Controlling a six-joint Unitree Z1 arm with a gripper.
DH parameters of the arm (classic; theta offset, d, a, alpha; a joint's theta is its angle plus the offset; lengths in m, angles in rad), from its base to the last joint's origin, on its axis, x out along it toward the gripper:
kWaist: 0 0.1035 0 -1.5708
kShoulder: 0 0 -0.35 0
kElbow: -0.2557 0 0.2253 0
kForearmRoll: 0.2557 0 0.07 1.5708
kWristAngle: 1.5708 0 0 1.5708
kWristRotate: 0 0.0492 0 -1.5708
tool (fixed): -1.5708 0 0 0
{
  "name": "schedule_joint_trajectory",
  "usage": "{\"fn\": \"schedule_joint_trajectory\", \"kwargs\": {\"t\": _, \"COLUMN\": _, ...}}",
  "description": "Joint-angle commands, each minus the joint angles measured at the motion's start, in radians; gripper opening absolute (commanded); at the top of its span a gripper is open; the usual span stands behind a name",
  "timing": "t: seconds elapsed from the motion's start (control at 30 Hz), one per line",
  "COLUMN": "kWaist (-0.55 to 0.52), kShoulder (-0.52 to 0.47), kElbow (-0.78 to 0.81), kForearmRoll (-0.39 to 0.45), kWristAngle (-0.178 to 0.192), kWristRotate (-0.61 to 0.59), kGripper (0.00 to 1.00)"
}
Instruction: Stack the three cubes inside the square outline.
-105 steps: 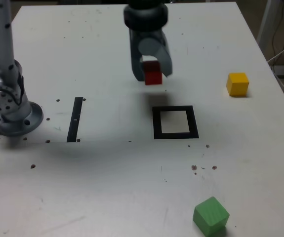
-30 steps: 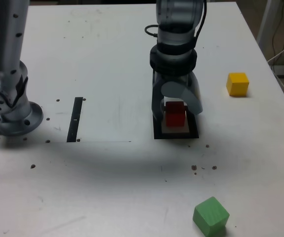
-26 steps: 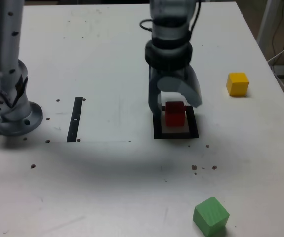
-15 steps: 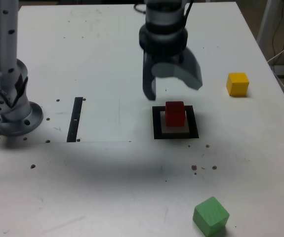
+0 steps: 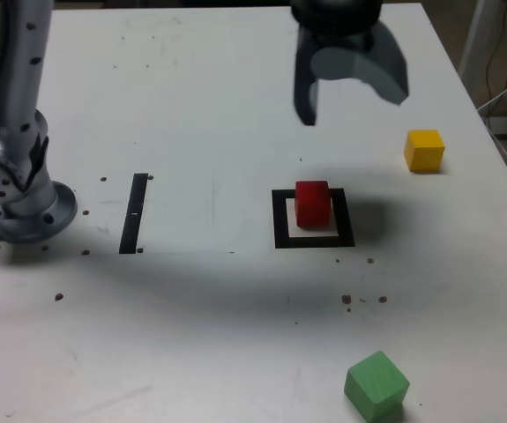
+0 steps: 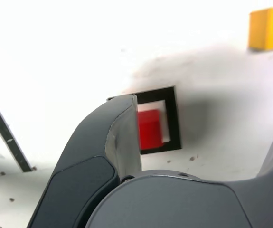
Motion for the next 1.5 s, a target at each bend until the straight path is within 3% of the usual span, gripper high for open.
{"fn": "schedule_joint_trajectory", "kwargs": {"t": 0.0, "kWaist": 0.014, "kShoulder": 0.035, "kElbow": -0.052, "kForearmRoll": 0.016, "kWristAngle": 0.003, "kWristRotate": 0.019, "kGripper": 0.99}}
{"fn": "schedule_joint_trajectory", "kwargs": {"t": 0.33, "kWaist": 0.048, "kShoulder": 0.159, "kElbow": -0.310, "kForearmRoll": 0.107, "kWristAngle": 0.004, "kWristRotate": 0.079, "kGripper": 0.99}}
{"fn": "schedule_joint_trajectory", "kwargs": {"t": 0.53, "kWaist": 0.082, "kShoulder": 0.226, "kElbow": -0.411, "kForearmRoll": 0.131, "kWristAngle": -0.020, "kWristRotate": 0.122, "kGripper": 0.99}}
{"fn": "schedule_joint_trajectory", "kwargs": {"t": 1.1, "kWaist": 0.114, "kShoulder": 0.342, "kElbow": -0.484, "kForearmRoll": 0.127, "kWristAngle": -0.055, "kWristRotate": 0.164, "kGripper": 0.99}}
{"fn": "schedule_joint_trajectory", "kwargs": {"t": 1.47, "kWaist": 0.119, "kShoulder": 0.437, "kElbow": -0.527, "kForearmRoll": 0.103, "kWristAngle": -0.043, "kWristRotate": 0.164, "kGripper": 0.95}}
